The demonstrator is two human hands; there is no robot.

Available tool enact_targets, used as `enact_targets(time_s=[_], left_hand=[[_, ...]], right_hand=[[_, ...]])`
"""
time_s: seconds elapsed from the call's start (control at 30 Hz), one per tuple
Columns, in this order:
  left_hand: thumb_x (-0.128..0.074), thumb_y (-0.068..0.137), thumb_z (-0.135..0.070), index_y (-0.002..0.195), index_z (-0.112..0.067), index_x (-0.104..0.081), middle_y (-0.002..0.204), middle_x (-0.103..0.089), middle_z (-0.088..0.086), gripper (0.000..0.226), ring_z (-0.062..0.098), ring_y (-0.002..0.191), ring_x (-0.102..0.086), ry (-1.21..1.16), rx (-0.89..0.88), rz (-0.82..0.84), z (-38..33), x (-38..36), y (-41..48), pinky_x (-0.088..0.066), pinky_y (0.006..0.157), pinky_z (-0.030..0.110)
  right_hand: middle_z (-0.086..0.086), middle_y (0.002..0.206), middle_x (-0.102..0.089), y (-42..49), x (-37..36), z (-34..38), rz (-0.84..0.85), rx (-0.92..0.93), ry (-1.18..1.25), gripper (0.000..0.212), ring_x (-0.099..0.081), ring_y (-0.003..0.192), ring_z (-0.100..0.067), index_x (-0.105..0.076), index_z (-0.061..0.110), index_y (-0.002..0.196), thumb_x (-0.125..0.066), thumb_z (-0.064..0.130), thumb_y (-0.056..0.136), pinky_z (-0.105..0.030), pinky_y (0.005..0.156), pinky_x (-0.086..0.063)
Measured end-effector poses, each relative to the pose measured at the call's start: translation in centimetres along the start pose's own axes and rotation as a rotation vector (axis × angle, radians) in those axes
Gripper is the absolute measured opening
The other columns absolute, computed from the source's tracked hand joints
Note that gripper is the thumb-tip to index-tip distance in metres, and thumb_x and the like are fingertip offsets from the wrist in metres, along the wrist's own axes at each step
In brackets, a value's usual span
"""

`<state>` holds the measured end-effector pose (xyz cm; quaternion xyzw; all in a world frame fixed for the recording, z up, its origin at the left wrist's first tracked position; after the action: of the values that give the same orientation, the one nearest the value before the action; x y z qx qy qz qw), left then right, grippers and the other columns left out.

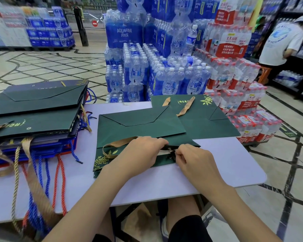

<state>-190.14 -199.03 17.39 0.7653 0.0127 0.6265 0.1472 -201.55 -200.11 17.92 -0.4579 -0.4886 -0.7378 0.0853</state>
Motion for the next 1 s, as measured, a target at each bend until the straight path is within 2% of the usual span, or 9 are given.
enact_targets(time_s=[0.1,0.2,0.37,0.47,0.57,0.67,0.73,0.83,1.0], left_hand=[[-0.041,0.1,-0.015,0.129,-0.024,-0.054,0.109,-0.066,0.001,0.032,0.026,0.102,-0.058,-0.052,-0.005,0.032,0.4,0.1,-0.1,-0.047,0.084,0.042],[-0.041,0.102,-0.023,0.126,-0.023,-0.058,0.112,-0.066,-0.003,0.029,0.02,0.104,-0.058,-0.141,-0.028,0.013,0.3,0.6,-0.3,-0.044,0.088,0.037],[-0.047,0.1,-0.034,0.125,-0.025,-0.06,0.115,-0.064,-0.008,0.029,0.011,0.105,-0.056,-0.22,-0.015,0.077,0.4,0.8,-0.8,-0.042,0.091,0.029],[-0.048,0.098,-0.042,0.128,-0.024,-0.058,0.115,-0.061,-0.009,0.037,0.007,0.105,-0.051,-0.308,0.048,0.098,1.2,0.8,-1.0,-0.039,0.093,0.025],[-0.048,0.099,-0.038,0.127,-0.023,-0.06,0.111,-0.057,-0.004,0.034,0.013,0.107,-0.049,-0.262,0.09,0.153,2.3,-0.5,-0.9,-0.037,0.094,0.027],[-0.05,0.099,-0.032,0.107,-0.024,-0.066,0.101,-0.056,-0.006,0.02,0.013,0.098,-0.048,-0.239,0.109,0.142,2.7,-1.1,-0.6,-0.04,0.092,0.032],[-0.046,0.1,-0.031,0.099,-0.025,-0.059,0.097,-0.061,-0.008,0.014,0.013,0.093,-0.051,-0.247,0.157,0.106,3.2,-0.9,-0.5,-0.042,0.089,0.036],[-0.039,0.102,-0.03,0.096,-0.028,-0.049,0.088,-0.066,-0.013,0.012,0.015,0.083,-0.057,-0.297,0.253,0.056,4.2,-0.8,-0.3,-0.047,0.083,0.039],[-0.048,0.098,-0.038,0.098,-0.027,-0.055,0.074,-0.06,-0.012,0.013,0.015,0.08,-0.054,-0.164,0.185,0.029,3.5,0.4,1.2,-0.044,0.078,0.035]], right_hand=[[0.003,0.061,-0.052,0.4,0.5,-0.1,-0.003,0.071,-0.082,0.017,-0.046,0.05,-0.022,-0.058,0.016,0.071,-0.054,0.019,0.087,-0.029,0.045,-0.033],[0.002,0.069,-0.054,0.7,1.0,0.2,-0.027,0.115,-0.158,0.017,-0.046,0.063,-0.022,-0.061,0.016,0.075,-0.06,0.023,0.09,-0.034,0.055,-0.037],[0.004,0.082,-0.057,0.9,1.4,-0.6,-0.058,0.076,-0.04,0.022,-0.054,0.074,-0.021,-0.056,0.016,0.083,-0.075,0.027,0.082,-0.036,0.073,-0.038],[0.006,0.08,-0.06,0.7,0.3,-1.0,-0.011,0.115,-0.088,0.016,-0.057,0.072,-0.021,-0.061,0.017,0.091,-0.064,0.032,0.088,-0.037,0.077,-0.038],[0.005,0.085,-0.061,0.3,-0.7,-0.8,0.044,0.178,-0.145,0.02,-0.058,0.077,-0.022,-0.065,0.019,0.092,-0.052,0.034,0.092,-0.037,0.079,-0.038],[0.006,0.087,-0.062,0.2,-0.9,-1.2,0.038,0.192,-0.069,0.023,-0.057,0.08,-0.019,-0.067,0.019,0.088,-0.054,0.037,0.092,-0.033,0.077,-0.037],[0.006,0.09,-0.063,0.1,-0.9,-1.6,0.036,0.196,0.005,0.024,-0.056,0.082,-0.017,-0.07,0.018,0.089,-0.057,0.038,0.092,-0.03,0.077,-0.037],[0.005,0.092,-0.064,-0.1,-1.0,-1.7,0.031,0.21,0.056,0.022,-0.058,0.084,-0.017,-0.071,0.015,0.088,-0.057,0.032,0.094,-0.029,0.074,-0.038],[0.007,0.102,-0.067,-0.3,-1.9,-1.5,0.151,0.193,0.139,0.018,-0.063,0.097,-0.015,-0.068,0.017,0.09,-0.058,0.031,0.092,-0.036,0.084,-0.048]])
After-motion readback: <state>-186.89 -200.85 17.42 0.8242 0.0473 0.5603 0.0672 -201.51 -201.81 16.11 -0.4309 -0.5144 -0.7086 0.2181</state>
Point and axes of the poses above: each hand's wrist, its own y-axis towards the middle knuckle, its own x-axis out of the back of the hand, z = x × y, the point moved 10 cm from there along y, towards the middle knuckle
